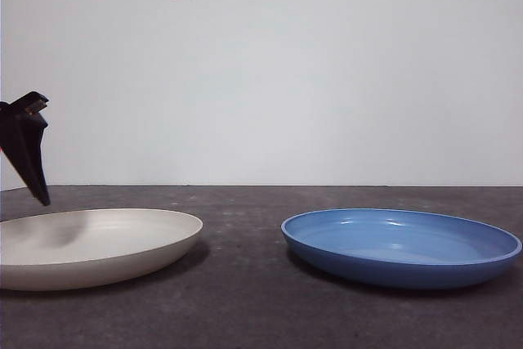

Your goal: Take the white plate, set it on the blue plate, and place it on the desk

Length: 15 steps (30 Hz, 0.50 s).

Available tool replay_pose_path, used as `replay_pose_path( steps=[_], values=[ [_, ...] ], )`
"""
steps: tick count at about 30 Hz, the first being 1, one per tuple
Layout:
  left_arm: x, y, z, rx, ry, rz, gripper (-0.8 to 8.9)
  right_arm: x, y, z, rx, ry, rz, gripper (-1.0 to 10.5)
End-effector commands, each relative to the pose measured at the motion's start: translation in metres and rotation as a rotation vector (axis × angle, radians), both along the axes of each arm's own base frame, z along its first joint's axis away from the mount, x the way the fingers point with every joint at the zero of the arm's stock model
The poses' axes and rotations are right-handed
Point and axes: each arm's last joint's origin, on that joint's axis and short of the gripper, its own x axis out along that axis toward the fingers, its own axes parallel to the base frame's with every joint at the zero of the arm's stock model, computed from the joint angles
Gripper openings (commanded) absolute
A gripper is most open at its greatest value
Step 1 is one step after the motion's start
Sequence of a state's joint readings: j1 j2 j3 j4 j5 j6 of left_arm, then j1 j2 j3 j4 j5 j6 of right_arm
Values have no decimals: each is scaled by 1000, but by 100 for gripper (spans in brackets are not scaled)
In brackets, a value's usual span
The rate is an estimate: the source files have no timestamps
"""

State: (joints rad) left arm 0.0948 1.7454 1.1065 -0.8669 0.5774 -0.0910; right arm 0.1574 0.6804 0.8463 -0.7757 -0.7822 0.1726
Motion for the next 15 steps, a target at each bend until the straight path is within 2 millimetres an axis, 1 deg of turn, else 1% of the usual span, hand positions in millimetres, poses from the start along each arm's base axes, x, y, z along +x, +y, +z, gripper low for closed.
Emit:
replay_pose_path(
  steps=[1,5,11,13,14,15],
  values=[
    [5,1,-3,4,-4,-9,297,0,1,4,0,-16,6,684],
    [5,1,-5,12,6,-9,265,0,1,4,0,-16,7,685],
    [8,1,-15,31,42,-9,102,0,1,4,0,-14,7,684],
    [8,2,-16,46,39,-8,28,0,1,3,0,-11,8,684],
    [9,2,-16,54,37,-7,8,0,1,3,0,-8,8,684],
    [9,2,-16,60,33,-7,7,0,1,3,0,-5,9,684]
  ],
)
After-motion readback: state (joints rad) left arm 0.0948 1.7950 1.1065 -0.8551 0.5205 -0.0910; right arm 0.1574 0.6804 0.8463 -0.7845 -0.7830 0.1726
